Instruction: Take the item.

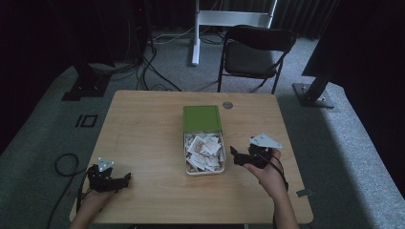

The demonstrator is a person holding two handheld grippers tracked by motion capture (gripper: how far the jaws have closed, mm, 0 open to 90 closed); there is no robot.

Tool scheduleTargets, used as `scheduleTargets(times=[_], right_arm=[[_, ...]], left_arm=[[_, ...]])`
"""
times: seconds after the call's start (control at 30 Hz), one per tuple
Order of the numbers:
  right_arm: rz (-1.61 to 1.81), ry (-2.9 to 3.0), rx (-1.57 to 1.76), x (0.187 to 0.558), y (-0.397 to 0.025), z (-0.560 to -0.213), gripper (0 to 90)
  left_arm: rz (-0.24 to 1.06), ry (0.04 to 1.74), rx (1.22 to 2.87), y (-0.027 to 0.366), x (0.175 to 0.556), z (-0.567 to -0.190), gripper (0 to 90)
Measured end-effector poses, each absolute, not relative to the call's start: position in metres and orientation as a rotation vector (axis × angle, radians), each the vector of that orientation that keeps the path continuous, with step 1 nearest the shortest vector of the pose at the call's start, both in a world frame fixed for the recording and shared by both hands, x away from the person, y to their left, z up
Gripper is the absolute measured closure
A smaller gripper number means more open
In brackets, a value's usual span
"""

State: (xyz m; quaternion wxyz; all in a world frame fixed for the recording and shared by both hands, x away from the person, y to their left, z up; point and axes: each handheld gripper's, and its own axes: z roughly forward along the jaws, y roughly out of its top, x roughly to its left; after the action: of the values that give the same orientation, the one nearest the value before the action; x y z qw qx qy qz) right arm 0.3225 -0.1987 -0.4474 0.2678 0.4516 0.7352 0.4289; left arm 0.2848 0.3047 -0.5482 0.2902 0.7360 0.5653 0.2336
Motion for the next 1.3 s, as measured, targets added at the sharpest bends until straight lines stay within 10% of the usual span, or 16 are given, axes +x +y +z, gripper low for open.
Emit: scheduleTargets(times=[1.3], right_arm=[[1.3, 2.117, 1.08, 0.335, -0.102, -0.44, 22.5]], left_arm=[[0.625, 1.507, 1.964, 0.305, 0.285, -0.548, 2.3]])
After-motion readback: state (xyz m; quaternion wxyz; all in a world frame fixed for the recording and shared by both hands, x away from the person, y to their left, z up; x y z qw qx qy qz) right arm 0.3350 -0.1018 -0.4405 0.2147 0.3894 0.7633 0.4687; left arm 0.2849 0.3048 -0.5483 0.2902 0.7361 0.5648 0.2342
